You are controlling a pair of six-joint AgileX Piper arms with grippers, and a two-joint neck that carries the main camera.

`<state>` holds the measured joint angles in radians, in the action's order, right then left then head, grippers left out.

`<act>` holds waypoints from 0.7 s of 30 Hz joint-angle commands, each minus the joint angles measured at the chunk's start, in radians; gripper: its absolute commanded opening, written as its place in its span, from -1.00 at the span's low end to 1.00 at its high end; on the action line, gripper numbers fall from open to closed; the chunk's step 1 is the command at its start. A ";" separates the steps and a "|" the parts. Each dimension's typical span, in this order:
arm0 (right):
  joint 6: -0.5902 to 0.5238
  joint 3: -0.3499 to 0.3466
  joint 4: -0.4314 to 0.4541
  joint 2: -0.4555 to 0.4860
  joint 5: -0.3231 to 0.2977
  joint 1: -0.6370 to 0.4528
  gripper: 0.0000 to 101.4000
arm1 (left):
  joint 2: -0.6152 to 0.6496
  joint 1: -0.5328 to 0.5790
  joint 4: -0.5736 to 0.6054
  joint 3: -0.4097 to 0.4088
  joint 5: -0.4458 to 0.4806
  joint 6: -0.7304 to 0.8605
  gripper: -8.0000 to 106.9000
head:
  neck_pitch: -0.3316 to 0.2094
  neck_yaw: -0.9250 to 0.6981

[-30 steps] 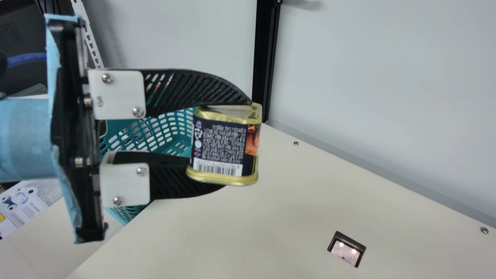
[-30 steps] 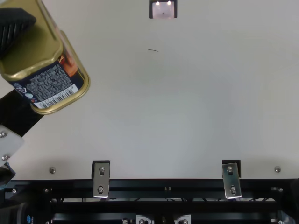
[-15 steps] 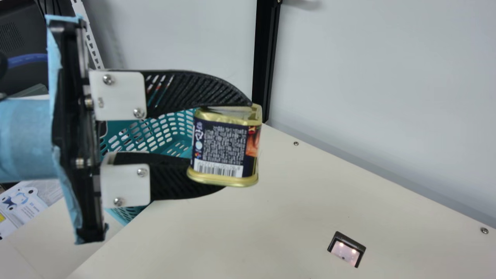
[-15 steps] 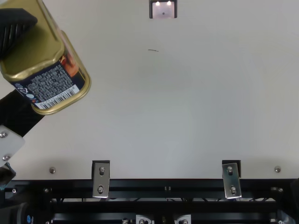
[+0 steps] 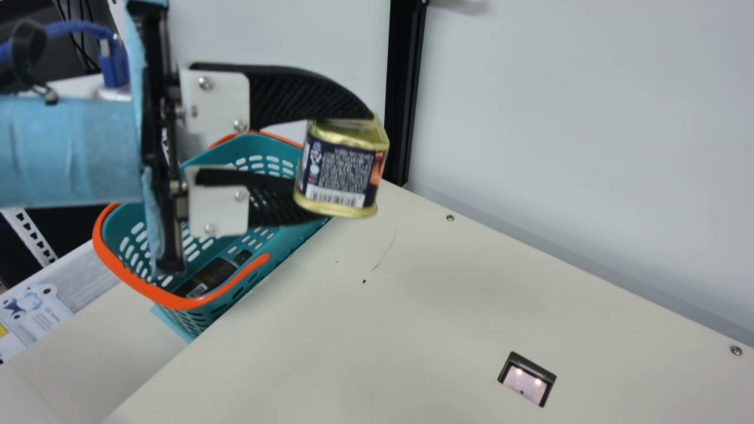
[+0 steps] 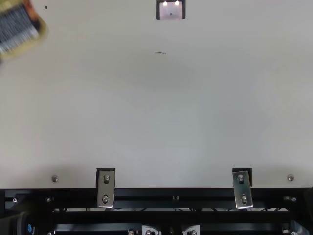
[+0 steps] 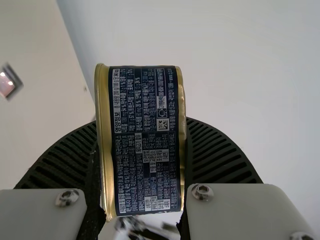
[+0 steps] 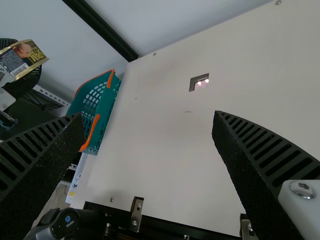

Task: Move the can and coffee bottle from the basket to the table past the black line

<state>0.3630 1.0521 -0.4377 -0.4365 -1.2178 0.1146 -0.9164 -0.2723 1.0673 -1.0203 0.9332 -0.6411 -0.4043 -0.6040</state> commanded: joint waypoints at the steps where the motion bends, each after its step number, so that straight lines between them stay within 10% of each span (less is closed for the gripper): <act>1: 0.000 0.000 0.000 0.000 0.000 0.000 1.00 | -0.041 0.020 -0.085 -0.034 -0.049 0.118 -0.68 | -0.030 -0.015; 21: 0.000 0.000 0.000 0.000 0.000 0.000 1.00 | -0.127 0.259 -0.342 0.003 -0.420 0.539 -0.68 | 0.048 0.374</act>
<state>0.3630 1.0521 -0.4377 -0.4365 -1.2178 0.1146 -1.0446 -0.0262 0.7310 -1.0276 0.5432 -0.1425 -0.3634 -0.2559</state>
